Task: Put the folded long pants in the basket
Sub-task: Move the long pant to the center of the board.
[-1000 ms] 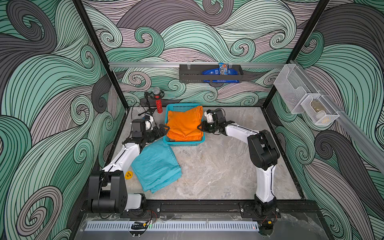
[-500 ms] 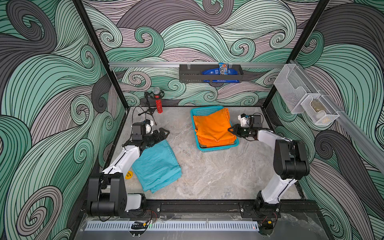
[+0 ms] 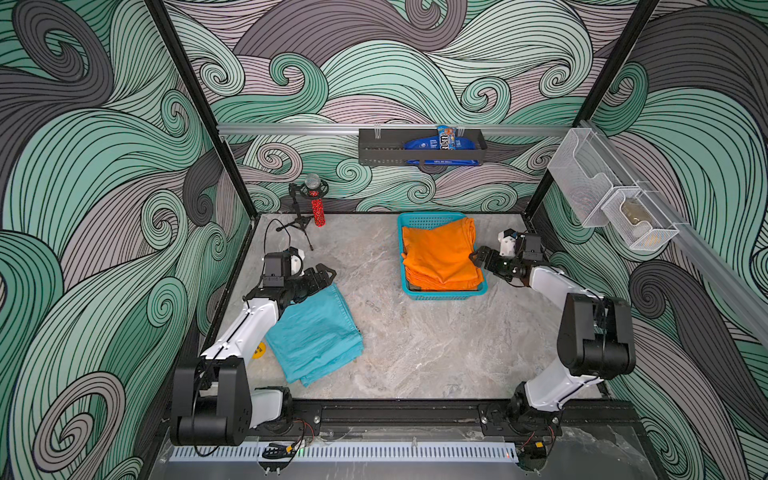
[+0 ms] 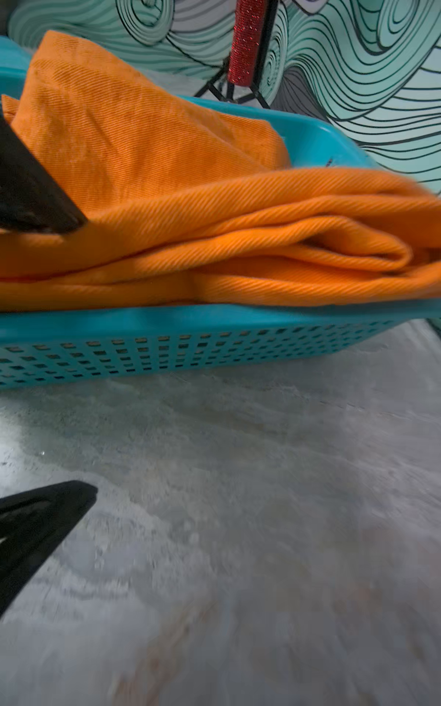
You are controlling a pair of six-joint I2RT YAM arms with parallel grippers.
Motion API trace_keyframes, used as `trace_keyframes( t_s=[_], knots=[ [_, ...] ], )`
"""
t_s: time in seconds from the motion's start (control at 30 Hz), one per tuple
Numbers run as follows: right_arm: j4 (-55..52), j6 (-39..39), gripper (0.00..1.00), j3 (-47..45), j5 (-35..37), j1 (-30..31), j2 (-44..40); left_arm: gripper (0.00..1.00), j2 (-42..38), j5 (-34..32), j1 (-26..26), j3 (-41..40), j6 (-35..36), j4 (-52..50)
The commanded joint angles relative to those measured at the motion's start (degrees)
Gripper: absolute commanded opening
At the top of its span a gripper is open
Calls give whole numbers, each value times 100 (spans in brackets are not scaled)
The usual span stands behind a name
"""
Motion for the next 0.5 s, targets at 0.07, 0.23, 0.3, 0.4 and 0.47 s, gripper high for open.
trace_keyframes(
  t_s=[0.07, 0.23, 0.3, 0.4, 0.47],
  knots=[
    [-507, -285, 100, 732, 948, 385, -608, 90, -412, -892, -18, -379, -138, -556],
    [-751, -405, 96, 1105, 1265, 1883, -701, 90, -384, -1372, -3, -976, -667, -275],
    [-716, -236, 94, 1178, 1277, 2560, -618, 90, -308, -1532, 10, -1110, -829, -57],
    [-575, -108, 91, 1290, 1416, 3509, -394, 90, -265, -1712, 12, -1211, -1084, 325],
    [-414, -90, 91, 1324, 1480, 4027, -207, 90, -173, -1667, 12, -1255, -1231, 609]
  ],
)
